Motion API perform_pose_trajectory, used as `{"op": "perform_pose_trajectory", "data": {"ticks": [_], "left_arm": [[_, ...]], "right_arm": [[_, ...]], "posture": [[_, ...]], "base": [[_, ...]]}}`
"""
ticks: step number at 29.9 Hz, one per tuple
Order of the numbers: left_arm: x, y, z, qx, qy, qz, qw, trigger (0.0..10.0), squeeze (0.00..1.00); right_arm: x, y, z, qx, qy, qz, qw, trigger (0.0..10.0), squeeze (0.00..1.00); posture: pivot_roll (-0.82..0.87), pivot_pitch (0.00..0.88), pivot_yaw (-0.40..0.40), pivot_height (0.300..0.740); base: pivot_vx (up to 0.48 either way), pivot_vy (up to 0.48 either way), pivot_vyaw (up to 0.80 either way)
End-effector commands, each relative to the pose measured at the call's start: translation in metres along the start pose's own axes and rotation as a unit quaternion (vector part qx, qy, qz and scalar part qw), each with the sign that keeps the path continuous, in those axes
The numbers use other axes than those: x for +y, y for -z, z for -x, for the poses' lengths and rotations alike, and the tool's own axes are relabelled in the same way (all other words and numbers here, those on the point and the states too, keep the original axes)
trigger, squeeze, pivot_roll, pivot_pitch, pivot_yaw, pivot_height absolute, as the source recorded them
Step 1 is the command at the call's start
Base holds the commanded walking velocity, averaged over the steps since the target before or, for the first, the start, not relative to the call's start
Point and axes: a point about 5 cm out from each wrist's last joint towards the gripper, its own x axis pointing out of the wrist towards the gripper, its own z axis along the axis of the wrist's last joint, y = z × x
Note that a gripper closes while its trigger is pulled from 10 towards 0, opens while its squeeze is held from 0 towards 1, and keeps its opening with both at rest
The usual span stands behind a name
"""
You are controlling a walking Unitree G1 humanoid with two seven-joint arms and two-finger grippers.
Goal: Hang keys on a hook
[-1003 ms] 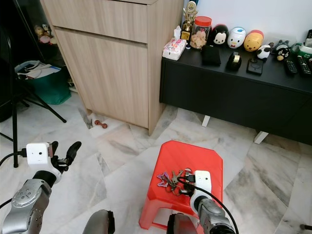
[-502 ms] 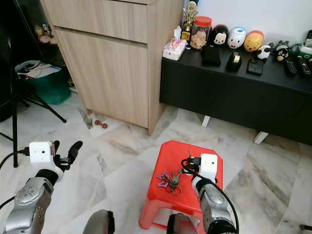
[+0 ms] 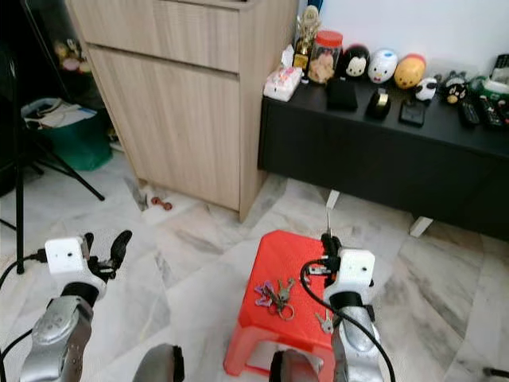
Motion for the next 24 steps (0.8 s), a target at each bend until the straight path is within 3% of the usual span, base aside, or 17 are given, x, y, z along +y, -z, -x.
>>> {"op": "perform_pose_trajectory", "data": {"ticks": [1,12,24], "left_arm": [[-0.0011,0.0061,0.0024,0.007,-0.003,0.004,1.0,10.0,0.0],[0.0005,0.0061,0.0026,0.002,-0.005,0.004,1.0,10.0,0.0],[0.0015,0.005,0.0015,-0.002,-0.002,0.004,1.0,10.0,0.0]], "right_arm": [[-0.0008,-0.0054,0.0,-0.009,0.003,0.007,1.0,10.0,0.0],[-0.0026,-0.0075,-0.0016,0.003,0.014,0.018,1.0,10.0,0.0],[0.0006,-0.0052,0.0001,0.015,0.013,0.01,1.0,10.0,0.0]], "posture": [[0.03,0.002,-0.085,0.621],[0.03,0.0,-0.089,0.621],[0.03,0.0,-0.086,0.621]], "base": [[0.0,0.0,0.0],[0.0,0.0,0.0],[-0.303,0.0,0.0]]}}
